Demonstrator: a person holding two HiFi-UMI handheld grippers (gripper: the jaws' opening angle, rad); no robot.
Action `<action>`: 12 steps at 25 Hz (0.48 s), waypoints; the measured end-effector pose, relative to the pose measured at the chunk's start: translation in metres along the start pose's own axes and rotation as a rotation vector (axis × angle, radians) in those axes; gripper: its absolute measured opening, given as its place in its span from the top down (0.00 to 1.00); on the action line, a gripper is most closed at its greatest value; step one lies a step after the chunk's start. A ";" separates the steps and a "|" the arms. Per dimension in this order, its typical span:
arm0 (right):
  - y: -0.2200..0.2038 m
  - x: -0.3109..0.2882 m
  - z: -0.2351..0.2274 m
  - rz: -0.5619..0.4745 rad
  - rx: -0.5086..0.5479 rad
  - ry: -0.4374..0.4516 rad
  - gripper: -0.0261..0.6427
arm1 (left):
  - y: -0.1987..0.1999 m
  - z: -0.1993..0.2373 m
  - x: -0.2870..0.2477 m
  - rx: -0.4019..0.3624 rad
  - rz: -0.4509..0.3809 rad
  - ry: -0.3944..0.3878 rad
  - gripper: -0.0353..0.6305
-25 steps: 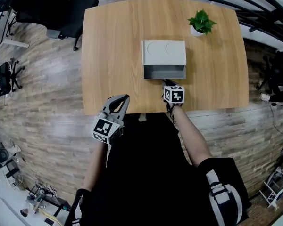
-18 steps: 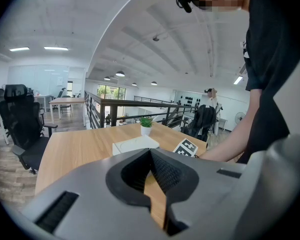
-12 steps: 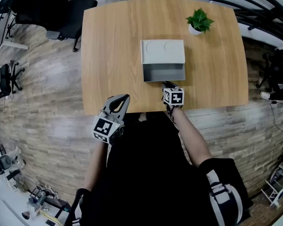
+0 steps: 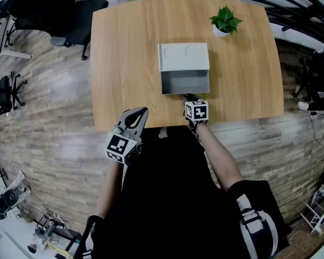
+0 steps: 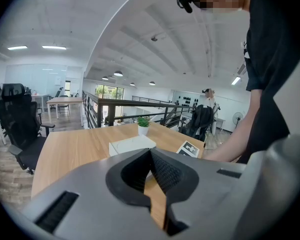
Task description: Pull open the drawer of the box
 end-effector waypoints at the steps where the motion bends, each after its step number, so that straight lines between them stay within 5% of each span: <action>1: -0.003 0.000 0.001 0.002 0.000 0.001 0.84 | 0.000 0.000 0.000 0.000 0.000 0.000 0.91; 12: -0.006 0.006 0.002 -0.013 0.001 -0.006 0.84 | -0.001 -0.002 0.001 -0.003 0.001 -0.007 0.91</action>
Point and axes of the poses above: the fingertips, and each gripper's own axes: x backward along the fingers, z to its left, y out of its top, the point moved 10 cm from there along x, backward along the fingers, and after that the axes turned 5 degrees about z, right-handed, at the moved point
